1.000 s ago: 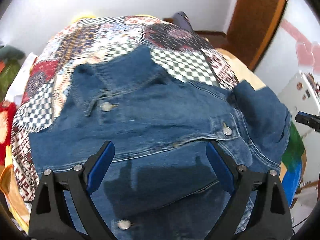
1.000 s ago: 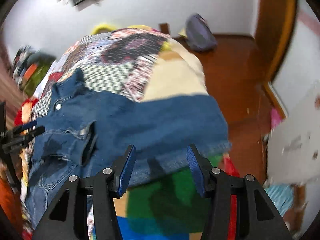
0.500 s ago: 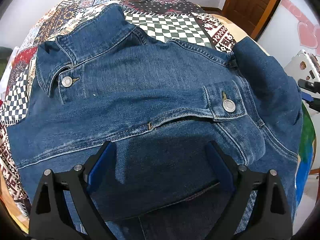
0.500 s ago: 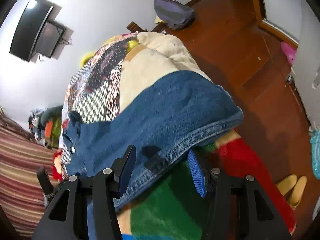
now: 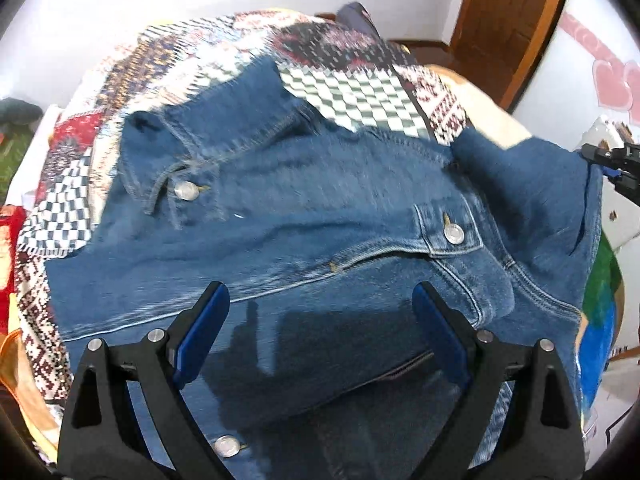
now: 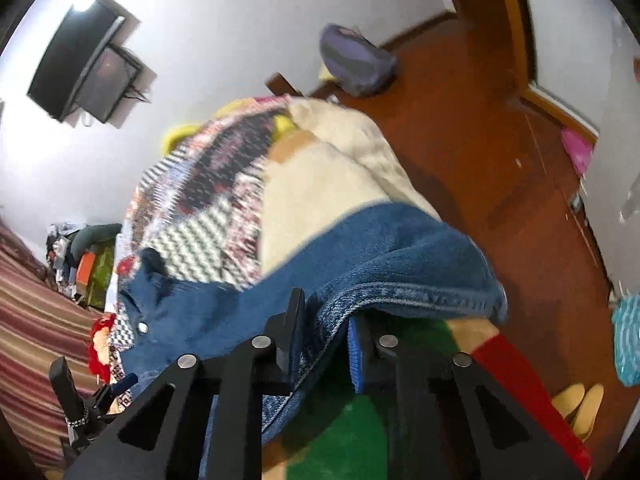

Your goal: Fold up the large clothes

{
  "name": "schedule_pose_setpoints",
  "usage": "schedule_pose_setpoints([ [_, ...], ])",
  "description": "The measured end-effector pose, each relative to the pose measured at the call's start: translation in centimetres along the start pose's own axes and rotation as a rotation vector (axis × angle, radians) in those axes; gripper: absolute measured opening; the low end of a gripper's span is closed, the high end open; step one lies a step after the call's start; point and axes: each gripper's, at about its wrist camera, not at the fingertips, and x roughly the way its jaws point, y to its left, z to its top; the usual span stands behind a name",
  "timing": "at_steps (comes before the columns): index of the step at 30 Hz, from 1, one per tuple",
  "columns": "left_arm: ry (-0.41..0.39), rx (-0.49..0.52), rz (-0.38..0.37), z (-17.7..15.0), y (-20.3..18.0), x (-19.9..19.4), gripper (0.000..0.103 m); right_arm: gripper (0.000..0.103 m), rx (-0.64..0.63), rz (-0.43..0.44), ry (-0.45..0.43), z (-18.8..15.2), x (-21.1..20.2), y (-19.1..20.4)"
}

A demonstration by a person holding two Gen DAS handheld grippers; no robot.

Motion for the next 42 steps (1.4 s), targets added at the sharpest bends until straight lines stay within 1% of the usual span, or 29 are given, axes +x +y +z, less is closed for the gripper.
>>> schedule_pose_setpoints([
  [5, -0.059, -0.069, -0.009, -0.2, 2.4, -2.7, 0.093, 0.013, -0.116, 0.062, -0.094, 0.1, -3.8, 5.4],
  [7, -0.083, -0.085, -0.003, -0.4, 3.2, -3.7, 0.093, 0.013, -0.179, 0.092, -0.119, -0.1, -4.8, 8.4],
  [12, -0.136, -0.109, 0.007, -1.2, 5.0, -6.1, 0.093, 0.012, -0.294, 0.159, -0.11, -0.9, -4.8, 15.6],
  [16, -0.176, -0.136, -0.002, -2.3, 6.6, -8.2, 0.093, 0.012, -0.365, 0.198, -0.053, -2.7, -2.0, 21.2],
  [18, -0.19, -0.145, -0.003, -3.0, 7.2, -9.0, 0.093, 0.012, -0.398, 0.211, 0.001, -4.2, 0.1, 23.6],
  [20, -0.2, -0.154, 0.004, -3.8, 7.8, -9.6, 0.093, 0.012, -0.446, 0.214, 0.069, -6.6, 2.4, 26.0],
  [21, -0.205, -0.159, 0.011, -4.2, 8.2, -10.0, 0.093, 0.012, -0.461, 0.214, 0.091, -7.5, 3.1, 26.6],
  [23, -0.212, -0.168, 0.024, -5.0, 8.9, -10.4, 0.093, 0.012, -0.502, 0.214, 0.174, -10.2, 5.5, 28.0],
  [27, -0.209, -0.205, 0.024, -6.7, 10.4, -10.9, 0.093, 0.012, -0.56, 0.185, 0.315, -15.0, 9.4, 29.1],
  [31, -0.193, -0.234, 0.029, -8.3, 11.6, -10.8, 0.093, 0.013, -0.556, 0.15, 0.431, -18.0, 12.2, 27.9],
  [35, -0.168, -0.256, 0.029, -9.4, 12.2, -10.3, 0.093, 0.013, -0.554, 0.12, 0.481, -19.5, 12.8, 26.6],
  [39, -0.151, -0.257, 0.029, -9.8, 11.9, -10.0, 0.093, 0.013, -0.592, 0.092, 0.499, -20.2, 11.8, 26.1],
  [42, -0.153, -0.245, 0.024, -9.6, 11.2, -10.1, 0.093, 0.013, -0.608, 0.072, 0.526, -20.0, 10.6, 25.7],
])
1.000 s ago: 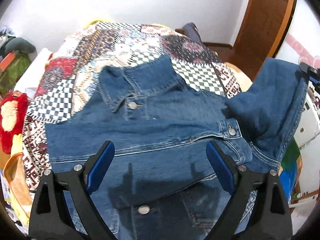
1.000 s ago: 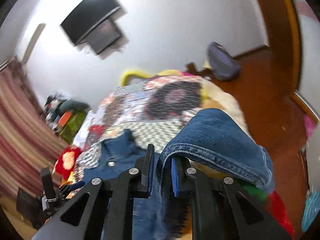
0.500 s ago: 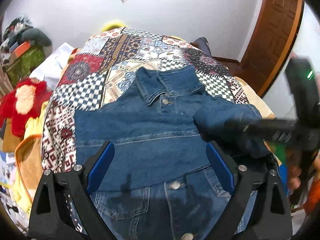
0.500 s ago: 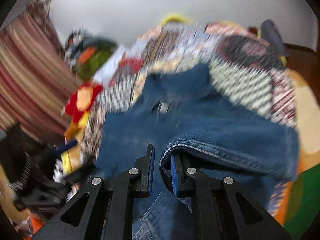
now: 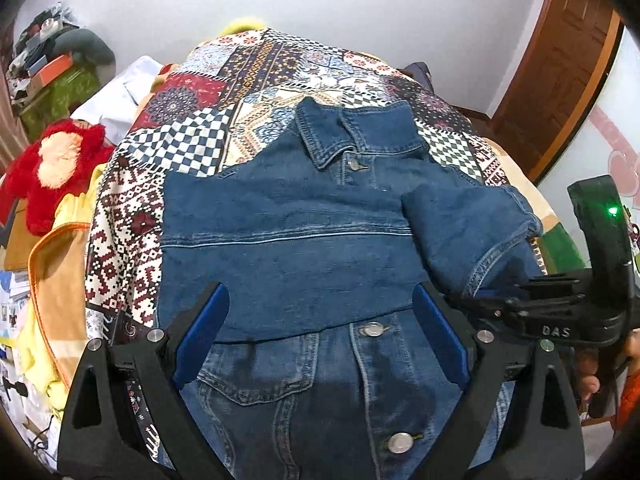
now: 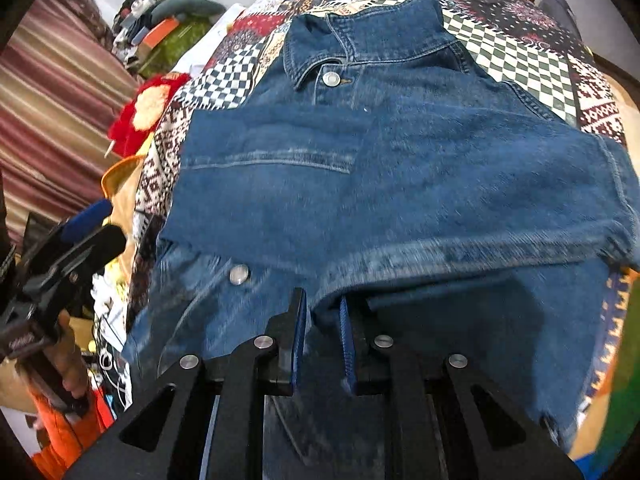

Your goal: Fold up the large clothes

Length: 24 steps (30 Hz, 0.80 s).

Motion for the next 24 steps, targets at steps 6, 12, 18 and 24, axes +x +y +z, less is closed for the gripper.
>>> schedule_pose_setpoints([
  [6, -0.014, 0.068, -0.032, 1.3, -3.3, -0.4, 0.093, 0.013, -0.018, -0.031, -0.106, -1.3, -5.0, -1.7],
  [12, -0.012, 0.192, -0.069, 3.8, -8.8, 0.7, 0.094, 0.013, 0.064, -0.096, -0.248, -2.1, -10.5, -6.3],
  [18, 0.081, 0.357, -0.115, 4.4, -15.2, 5.3, 0.096, 0.013, 0.117, -0.197, -0.318, -3.3, -13.6, -10.9],
  [24, 0.231, 0.414, -0.082, 3.8, -18.8, 12.4, 0.077, 0.013, 0.175, -0.199, -0.294, -4.6, -13.5, -14.3],
])
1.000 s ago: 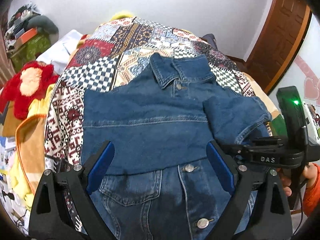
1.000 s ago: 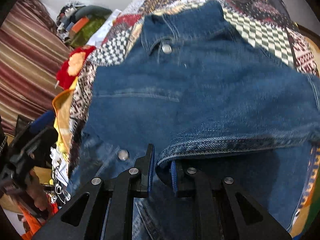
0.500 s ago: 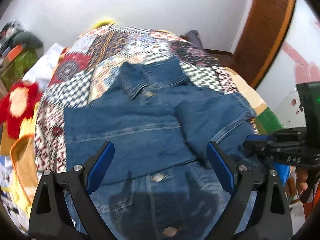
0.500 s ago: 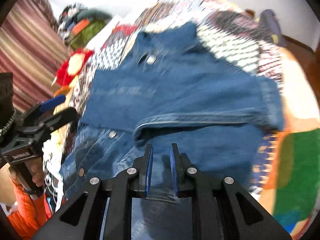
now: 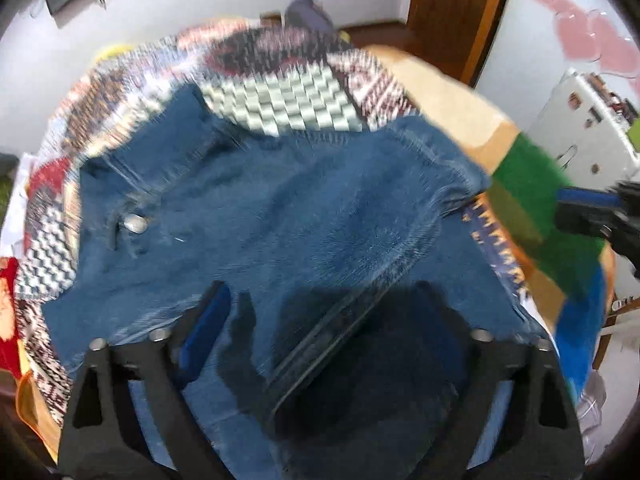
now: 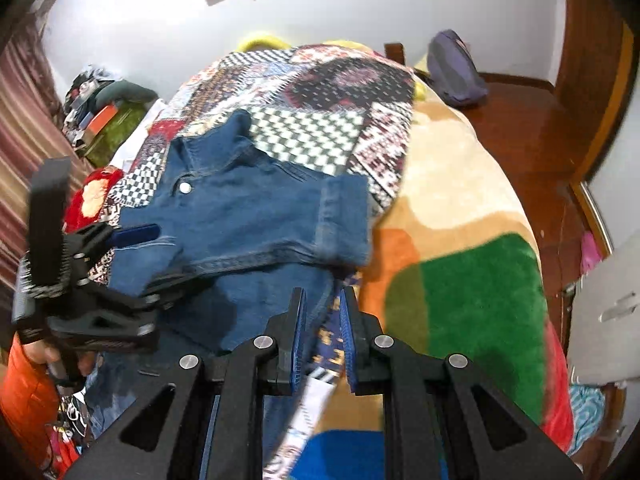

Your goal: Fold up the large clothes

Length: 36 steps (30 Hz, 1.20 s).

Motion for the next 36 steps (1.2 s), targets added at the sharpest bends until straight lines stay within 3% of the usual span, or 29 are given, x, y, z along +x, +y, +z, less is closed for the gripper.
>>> schedule_pose_setpoints([
  [3, 0.009, -0.01, -0.02, 0.6, -0.3, 1.6, 0.07, 0.013, 0.003, -0.009, 0.03, -0.6, 1.4, -0.5],
  [5, -0.002, 0.006, -0.017, 1.0, -0.5, 2.1, 0.055, 0.013, 0.003, -0.001, 0.049, -0.9, 2.2, -0.6],
  [7, -0.007, 0.007, -0.014, 1.4, -0.3, 2.2, 0.033, 0.013, 0.0, 0.009, 0.06, -0.8, 2.9, -0.3],
  [9, -0.04, -0.025, 0.004, 1.9, 0.4, 1.6, 0.021, 0.013, -0.004, 0.027, 0.065, -0.5, 3.4, 0.1],
  [12, -0.112, -0.091, 0.006, 2.3, 2.8, -0.6, 0.017, 0.013, -0.01, 0.061, 0.063, 0.2, 4.0, 1.1],
  [14, -0.149, -0.131, 0.029, 2.2, 4.7, -2.2, 0.017, 0.013, -0.055, 0.048, 0.073, 0.5, 5.2, 2.3],
  [18, -0.172, -0.199, 0.072, 0.8, 8.4, -4.1, 0.017, 0.013, -0.212, -0.066, 0.171, -0.8, 9.6, 4.2],
  [23, -0.158, -0.275, 0.11, -2.7, 12.4, -4.7, 0.017, 0.015, -0.237, -0.07, 0.123, -2.0, 9.1, 3.6],
  [25, -0.143, -0.317, 0.109, -4.4, 13.8, -4.6, 0.017, 0.025, -0.193, -0.065, 0.13, -2.2, 8.9, 2.6],
  [27, -0.127, -0.373, 0.082, -6.4, 15.1, -4.2, 0.019, 0.06, -0.174, -0.111, 0.123, -2.3, 8.6, 2.0],
  [28, -0.12, -0.396, 0.07, -7.4, 15.6, -4.1, 0.021, 0.067, -0.16, -0.136, 0.108, -2.4, 8.3, 1.5],
  [32, -0.077, -0.46, 0.061, -11.4, 16.7, -3.0, 0.033, 0.07, -0.087, -0.093, 0.103, -3.0, 8.0, 0.5],
  [36, -0.064, -0.541, 0.054, -14.8, 17.9, -2.4, 0.043, 0.07, -0.087, -0.105, 0.098, -3.2, 8.0, 0.9],
])
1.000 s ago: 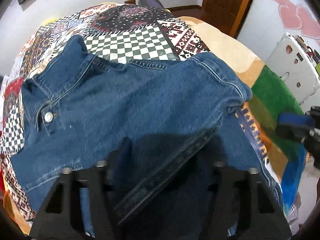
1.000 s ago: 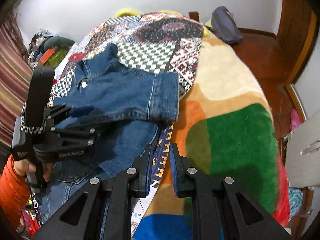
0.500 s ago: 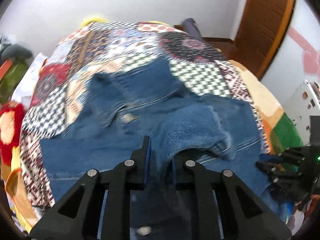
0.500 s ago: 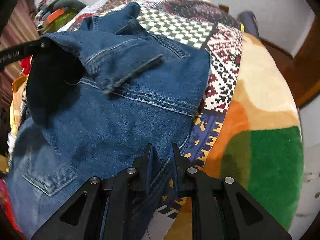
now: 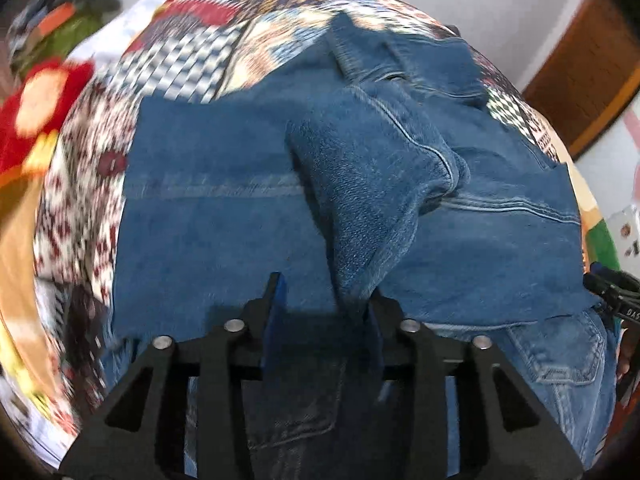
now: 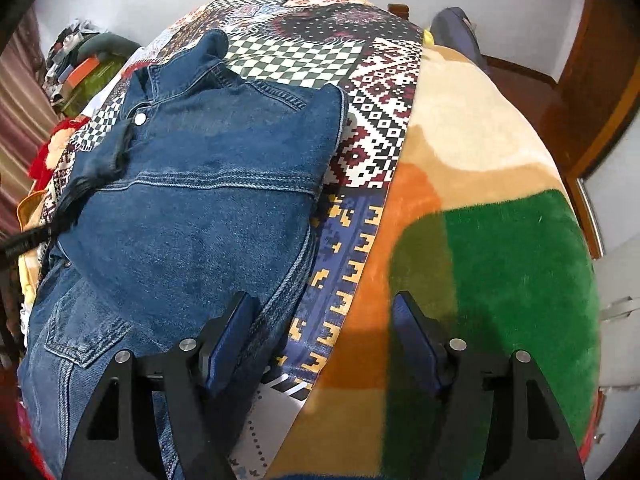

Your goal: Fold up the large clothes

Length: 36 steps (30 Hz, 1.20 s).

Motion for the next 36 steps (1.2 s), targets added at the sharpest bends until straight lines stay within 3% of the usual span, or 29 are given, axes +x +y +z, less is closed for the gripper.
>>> schedule_pose_setpoints([
  [3, -0.018, -0.082, -0.032, -1.0, 2.3, -0.6, 0.055, 0.07, -0.005, -0.006, 0.001, -0.2, 0.0, 0.0],
  [6, -0.017, -0.117, -0.037, -1.6, 3.6, -1.0, 0.055, 0.07, 0.0, -0.007, 0.003, -0.1, 0.1, 0.0],
  [10, -0.015, -0.112, 0.04, -2.0, 4.7, -1.5, 0.055, 0.07, 0.006, -0.024, 0.007, 0.0, -0.1, 0.2],
  [13, -0.037, -0.072, 0.177, -2.0, 5.9, -2.1, 0.055, 0.07, -0.013, -0.048, 0.012, 0.2, -0.3, 0.6],
  [15, -0.038, -0.097, 0.211, -2.1, 7.6, -2.5, 0.054, 0.07, -0.028, -0.063, 0.014, 0.3, -0.3, 1.0],
  [19, -0.047, -0.145, 0.095, -2.0, 9.8, -4.6, 0.055, 0.07, -0.026, -0.055, 0.013, 0.7, -0.8, 1.2],
  [23, -0.085, -0.039, 0.085, -0.3, 7.3, -6.1, 0.059, 0.07, -0.02, -0.035, -0.026, 2.2, -2.4, 2.2],
  [27, -0.102, 0.076, 0.026, 1.5, 3.6, -5.6, 0.078, 0.07, -0.037, 0.0, -0.106, 4.1, -4.7, 4.1],
  [30, -0.081, 0.192, 0.024, 2.5, 0.4, -3.5, 0.092, 0.07, -0.049, 0.059, -0.14, 5.3, -5.8, 5.7],
  [34, 0.002, 0.337, 0.082, 3.3, -2.5, 1.4, 0.093, 0.07, -0.078, 0.101, -0.121, 6.2, -5.2, 8.1],
  [36, 0.033, 0.361, 0.098, 3.5, -2.7, 3.4, 0.095, 0.07, -0.1, 0.099, -0.103, 6.3, -4.6, 9.0],
])
